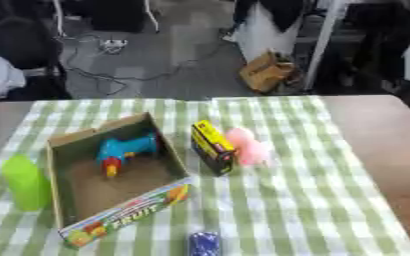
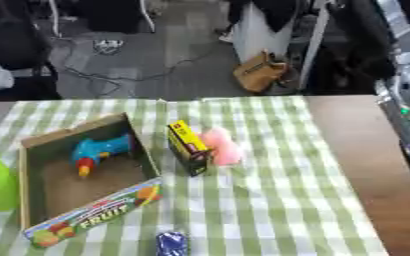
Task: Pick up objects on the table and place them in the box.
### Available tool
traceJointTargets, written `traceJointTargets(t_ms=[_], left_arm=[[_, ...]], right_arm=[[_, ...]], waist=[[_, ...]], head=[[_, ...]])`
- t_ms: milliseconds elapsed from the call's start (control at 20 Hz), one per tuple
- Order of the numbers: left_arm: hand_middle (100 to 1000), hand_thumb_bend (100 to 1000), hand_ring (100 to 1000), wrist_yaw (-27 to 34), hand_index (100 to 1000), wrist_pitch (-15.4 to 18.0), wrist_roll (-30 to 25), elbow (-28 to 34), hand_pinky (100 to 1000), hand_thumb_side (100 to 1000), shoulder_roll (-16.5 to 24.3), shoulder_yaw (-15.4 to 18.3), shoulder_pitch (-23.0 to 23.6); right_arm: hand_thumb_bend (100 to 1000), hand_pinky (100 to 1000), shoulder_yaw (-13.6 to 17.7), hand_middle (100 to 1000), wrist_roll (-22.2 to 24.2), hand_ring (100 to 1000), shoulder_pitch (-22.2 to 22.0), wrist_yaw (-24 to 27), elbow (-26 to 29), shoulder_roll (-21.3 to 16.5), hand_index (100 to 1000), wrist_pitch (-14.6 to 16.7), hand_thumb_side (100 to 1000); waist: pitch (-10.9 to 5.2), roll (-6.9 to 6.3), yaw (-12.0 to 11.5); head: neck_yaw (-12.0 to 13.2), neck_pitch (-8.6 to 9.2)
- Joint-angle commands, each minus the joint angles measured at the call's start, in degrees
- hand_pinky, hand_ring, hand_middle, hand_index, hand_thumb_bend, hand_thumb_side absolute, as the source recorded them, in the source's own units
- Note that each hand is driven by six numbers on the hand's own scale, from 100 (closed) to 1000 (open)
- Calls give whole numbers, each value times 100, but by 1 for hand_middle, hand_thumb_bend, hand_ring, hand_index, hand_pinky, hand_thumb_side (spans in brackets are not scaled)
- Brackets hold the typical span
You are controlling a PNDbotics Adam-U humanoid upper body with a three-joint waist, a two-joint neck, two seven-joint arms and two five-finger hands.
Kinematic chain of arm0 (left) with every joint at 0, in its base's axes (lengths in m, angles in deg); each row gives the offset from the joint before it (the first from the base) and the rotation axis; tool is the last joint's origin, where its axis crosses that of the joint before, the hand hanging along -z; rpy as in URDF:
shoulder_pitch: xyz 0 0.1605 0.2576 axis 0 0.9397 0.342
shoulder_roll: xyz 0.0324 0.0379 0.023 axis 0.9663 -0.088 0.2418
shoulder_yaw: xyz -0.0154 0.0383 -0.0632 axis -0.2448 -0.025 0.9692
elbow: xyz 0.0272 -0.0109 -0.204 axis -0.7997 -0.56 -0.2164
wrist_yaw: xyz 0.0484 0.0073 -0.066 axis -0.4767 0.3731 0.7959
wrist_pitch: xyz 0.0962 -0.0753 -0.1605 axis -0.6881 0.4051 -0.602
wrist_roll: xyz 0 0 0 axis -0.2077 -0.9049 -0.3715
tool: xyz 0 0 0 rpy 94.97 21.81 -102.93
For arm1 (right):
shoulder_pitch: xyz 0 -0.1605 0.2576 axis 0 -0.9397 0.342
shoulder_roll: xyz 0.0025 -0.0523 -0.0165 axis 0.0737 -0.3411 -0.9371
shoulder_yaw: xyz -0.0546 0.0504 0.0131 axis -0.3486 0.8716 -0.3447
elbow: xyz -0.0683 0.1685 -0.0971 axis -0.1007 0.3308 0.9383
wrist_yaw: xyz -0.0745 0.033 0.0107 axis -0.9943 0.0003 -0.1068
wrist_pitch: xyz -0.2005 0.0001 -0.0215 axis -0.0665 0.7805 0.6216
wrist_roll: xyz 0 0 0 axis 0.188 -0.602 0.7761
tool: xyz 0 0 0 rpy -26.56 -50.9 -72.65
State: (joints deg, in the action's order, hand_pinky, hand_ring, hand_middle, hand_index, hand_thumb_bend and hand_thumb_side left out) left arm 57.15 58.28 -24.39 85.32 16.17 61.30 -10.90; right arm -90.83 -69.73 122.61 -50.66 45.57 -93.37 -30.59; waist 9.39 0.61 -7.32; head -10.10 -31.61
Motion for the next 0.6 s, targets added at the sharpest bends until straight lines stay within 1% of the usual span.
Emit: traceJointTargets(t_ms=[50, 150, 250, 350, 400, 450, 600], left_arm=[[899, 100, 899, 37, 913, -11, -41, 77, 881, 1000, 110, -16, -49], [899, 100, 899, 50, 912, -13, -55, 77, 881, 1000, 100, -33, -52], [899, 100, 899, 61, 912, -14, -68, 77, 881, 1000, 88, -46, -55], [899, 100, 899, 72, 912, -16, -77, 77, 881, 1000, 77, -52, -55], [899, 100, 899, 76, 912, -17, -80, 77, 881, 1000, 74, -53, -54], [899, 100, 898, 85, 911, -21, -88, 77, 880, 1000, 61, -67, -63], [899, 100, 898, 109, 911, -30, -112, 77, 880, 1000, 36, -93, -78]], right_arm=[[109, 837, -308, 856, 661, 866, 423, -458, -262, -272, 912, -117, 1000], [133, 832, -556, 853, 1094, 865, 731, -664, -654, -244, 909, -91, 1000], [139, 831, -723, 852, 1471, 865, 997, -765, -1057, -168, 907, -32, 1000], [142, 831, -816, 852, 1725, 866, 1178, -831, -1365, -90, 906, 42, 1000], [123, 833, -849, 840, 1831, 870, 1249, -860, -1497, -55, 907, 77, 1000], [148, 835, -940, 857, 2007, 872, 1394, -913, -1739, 25, 909, 91, 1000], [166, 842, -1168, 862, 2416, 876, 1809, -1145, -2470, 275, 913, 258, 1000]], waist=[[-206, 96, -30], [-237, 105, -55], [-252, 109, -70], [-259, 111, -82], [-261, 111, -84], [-260, 115, -108], [-259, 118, -138]], head=[[-93, 21], [-146, 16], [-177, 6], [-196, -1], [-202, -4], [-241, -12], [-299, -9]])
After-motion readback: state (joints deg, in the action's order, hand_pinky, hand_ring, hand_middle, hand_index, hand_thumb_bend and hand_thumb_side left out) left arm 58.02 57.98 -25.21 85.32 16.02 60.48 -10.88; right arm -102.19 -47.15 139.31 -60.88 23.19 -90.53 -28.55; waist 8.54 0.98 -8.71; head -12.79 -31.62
